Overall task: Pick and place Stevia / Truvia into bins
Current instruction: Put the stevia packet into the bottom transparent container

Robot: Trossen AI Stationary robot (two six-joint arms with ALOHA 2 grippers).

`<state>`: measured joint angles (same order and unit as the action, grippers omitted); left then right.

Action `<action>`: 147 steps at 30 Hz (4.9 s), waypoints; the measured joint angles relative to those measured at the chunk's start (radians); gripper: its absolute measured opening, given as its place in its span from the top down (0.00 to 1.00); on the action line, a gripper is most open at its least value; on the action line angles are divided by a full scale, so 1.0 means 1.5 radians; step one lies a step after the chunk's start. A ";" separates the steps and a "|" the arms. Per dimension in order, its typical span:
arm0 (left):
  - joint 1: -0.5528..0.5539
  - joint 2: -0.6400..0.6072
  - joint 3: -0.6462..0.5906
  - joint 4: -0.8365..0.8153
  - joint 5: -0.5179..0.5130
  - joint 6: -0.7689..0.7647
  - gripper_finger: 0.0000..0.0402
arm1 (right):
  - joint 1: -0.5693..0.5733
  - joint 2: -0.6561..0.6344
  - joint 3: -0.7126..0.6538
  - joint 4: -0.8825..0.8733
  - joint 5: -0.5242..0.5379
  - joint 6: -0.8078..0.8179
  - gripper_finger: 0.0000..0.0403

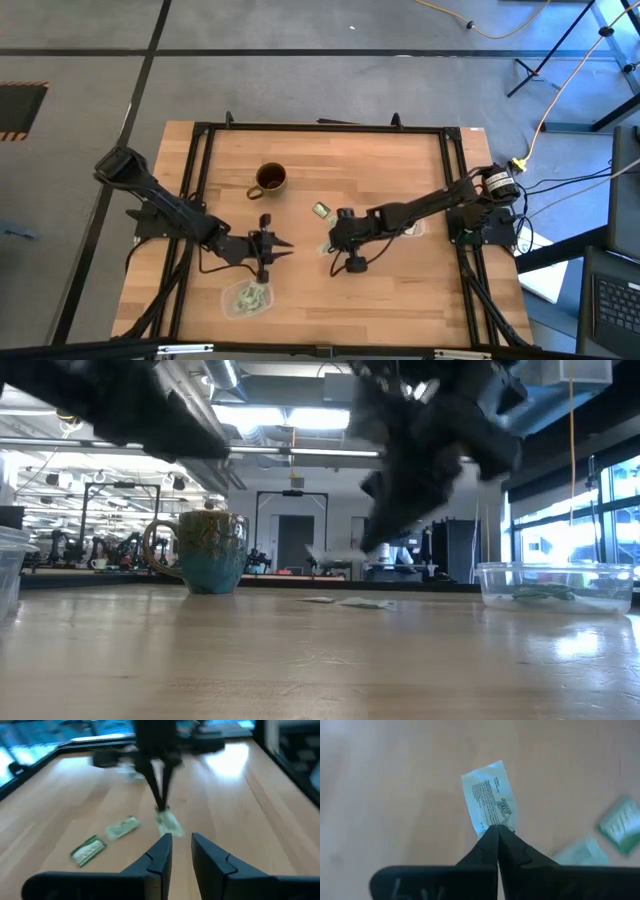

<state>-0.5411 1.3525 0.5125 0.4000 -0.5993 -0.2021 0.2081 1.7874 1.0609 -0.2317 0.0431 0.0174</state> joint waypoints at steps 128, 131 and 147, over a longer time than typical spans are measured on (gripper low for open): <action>-0.227 0.306 0.542 -0.979 0.278 -0.721 0.98 | -0.106 -0.001 0.000 -0.010 0.093 0.037 0.67; -0.228 0.286 0.542 -0.978 0.260 -0.724 0.98 | -0.106 -0.001 0.000 -0.011 0.093 0.036 0.67; -0.219 0.254 0.542 -0.919 0.226 -0.724 0.99 | -0.106 -0.001 0.000 -0.015 0.093 0.035 0.67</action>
<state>-0.8696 1.7340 1.3251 -0.9786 -0.2604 -1.2883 0.0498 1.7863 1.0611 -0.2536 0.1822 0.0700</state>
